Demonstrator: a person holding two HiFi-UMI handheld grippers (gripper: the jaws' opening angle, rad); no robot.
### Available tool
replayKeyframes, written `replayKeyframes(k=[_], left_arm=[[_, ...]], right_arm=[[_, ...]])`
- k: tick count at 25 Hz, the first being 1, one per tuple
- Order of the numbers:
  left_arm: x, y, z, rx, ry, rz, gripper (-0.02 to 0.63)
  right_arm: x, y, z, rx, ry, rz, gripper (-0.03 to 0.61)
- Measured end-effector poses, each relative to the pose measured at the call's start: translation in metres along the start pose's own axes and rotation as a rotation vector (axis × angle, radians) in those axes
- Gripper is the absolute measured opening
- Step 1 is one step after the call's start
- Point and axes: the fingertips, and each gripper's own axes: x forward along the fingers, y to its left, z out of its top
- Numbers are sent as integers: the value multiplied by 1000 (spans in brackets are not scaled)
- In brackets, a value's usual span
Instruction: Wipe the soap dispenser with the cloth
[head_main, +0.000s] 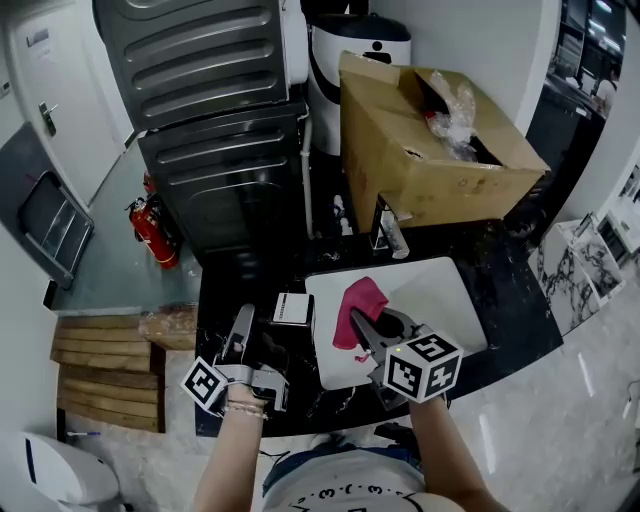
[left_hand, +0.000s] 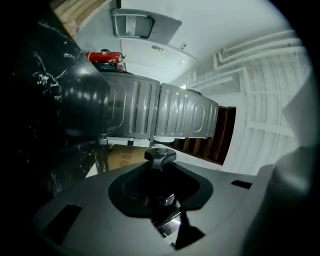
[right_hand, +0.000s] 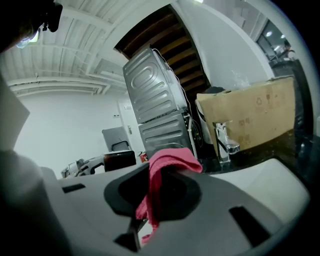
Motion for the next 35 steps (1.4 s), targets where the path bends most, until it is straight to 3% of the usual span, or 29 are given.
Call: replayKeyframes(k=[4, 11, 14, 18, 24, 27, 31, 35], left_arm=[[3, -4, -7, -40, -3, -22, 106], [9, -12, -16, -36, 15, -54, 106], [9, -11, -15, -35, 1, -46, 106], [11, -12, -11, -45, -29, -62, 107], [12, -8, -11, -24, -24, -45, 107], [13, -8, -10, -22, -26, -47, 107], [13, -9, -11, -27, -22, -50, 107], [13, -16, -17, -59, -12, -75, 107]], right_arm=[[-2, 9, 13, -36, -38, 38, 49], [14, 46, 45, -182, -100, 229, 48], [19, 42, 35, -202, -48, 232, 48], [26, 36, -6, -206, 77, 212, 48], [28, 28, -24, -174, 105, 178, 48], [17, 27, -5, -167, 38, 157, 49], [-6, 51, 38, -141, -141, 256, 49], [-8, 68, 49, -146, -146, 303, 48]])
